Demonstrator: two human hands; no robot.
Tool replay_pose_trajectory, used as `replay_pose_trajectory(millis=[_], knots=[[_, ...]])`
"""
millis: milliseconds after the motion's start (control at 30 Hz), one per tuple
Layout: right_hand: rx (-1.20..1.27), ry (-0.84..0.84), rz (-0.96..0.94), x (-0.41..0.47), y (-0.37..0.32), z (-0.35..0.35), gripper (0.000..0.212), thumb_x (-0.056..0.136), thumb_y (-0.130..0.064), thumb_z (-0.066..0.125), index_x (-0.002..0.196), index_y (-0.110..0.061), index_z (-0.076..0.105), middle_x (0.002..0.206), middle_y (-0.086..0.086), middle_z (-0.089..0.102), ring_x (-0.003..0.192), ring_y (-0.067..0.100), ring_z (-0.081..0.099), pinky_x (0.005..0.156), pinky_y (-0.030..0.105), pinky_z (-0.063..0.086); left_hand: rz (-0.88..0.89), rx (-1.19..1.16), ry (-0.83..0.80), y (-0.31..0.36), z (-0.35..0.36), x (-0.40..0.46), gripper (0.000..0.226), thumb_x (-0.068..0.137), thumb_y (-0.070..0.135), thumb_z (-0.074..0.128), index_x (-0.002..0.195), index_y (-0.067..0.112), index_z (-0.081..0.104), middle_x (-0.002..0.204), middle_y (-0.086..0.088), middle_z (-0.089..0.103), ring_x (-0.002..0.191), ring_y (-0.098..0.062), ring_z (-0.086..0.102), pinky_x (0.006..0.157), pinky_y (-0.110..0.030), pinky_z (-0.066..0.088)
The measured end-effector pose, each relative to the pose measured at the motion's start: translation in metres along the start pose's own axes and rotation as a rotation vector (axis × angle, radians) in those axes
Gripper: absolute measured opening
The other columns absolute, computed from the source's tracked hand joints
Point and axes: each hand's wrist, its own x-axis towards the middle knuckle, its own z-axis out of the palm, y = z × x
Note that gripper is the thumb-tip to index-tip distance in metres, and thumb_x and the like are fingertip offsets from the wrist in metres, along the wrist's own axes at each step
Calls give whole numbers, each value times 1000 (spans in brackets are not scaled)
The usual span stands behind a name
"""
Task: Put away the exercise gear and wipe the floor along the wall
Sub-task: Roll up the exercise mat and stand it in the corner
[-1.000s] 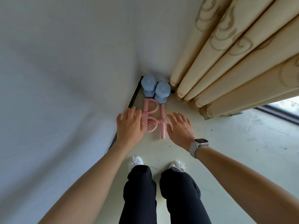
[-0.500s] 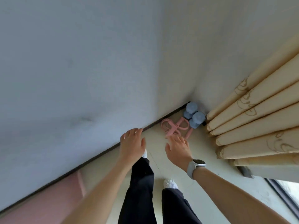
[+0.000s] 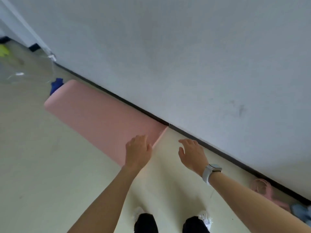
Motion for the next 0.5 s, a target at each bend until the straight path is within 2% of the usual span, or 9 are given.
replay_pose_trajectory(millis=[133,333,500], knots=[[-90,-73,-202,33,-112,42,40,95,-22,35,135,-18,39,142,2,42,132,23,35,111,38,28,-178,-85,110,-116,-33,-23,43,94,25,41,135,14,42,137,-5,48,126,-22,43,107,-39,32],[-162,-219,-396,69,-286,154,42,94,-22,35,135,-19,39,142,2,42,131,24,36,108,39,29,-447,-109,149,-312,-47,-71,43,95,28,39,137,17,38,141,-1,43,128,-20,40,108,-36,29],[-192,-277,-500,92,-387,212,43,95,-23,35,138,-19,36,143,1,40,132,23,34,108,37,26,-551,-122,170,-415,-63,-79,44,95,28,39,137,17,38,141,-1,43,129,-20,39,107,-35,28]])
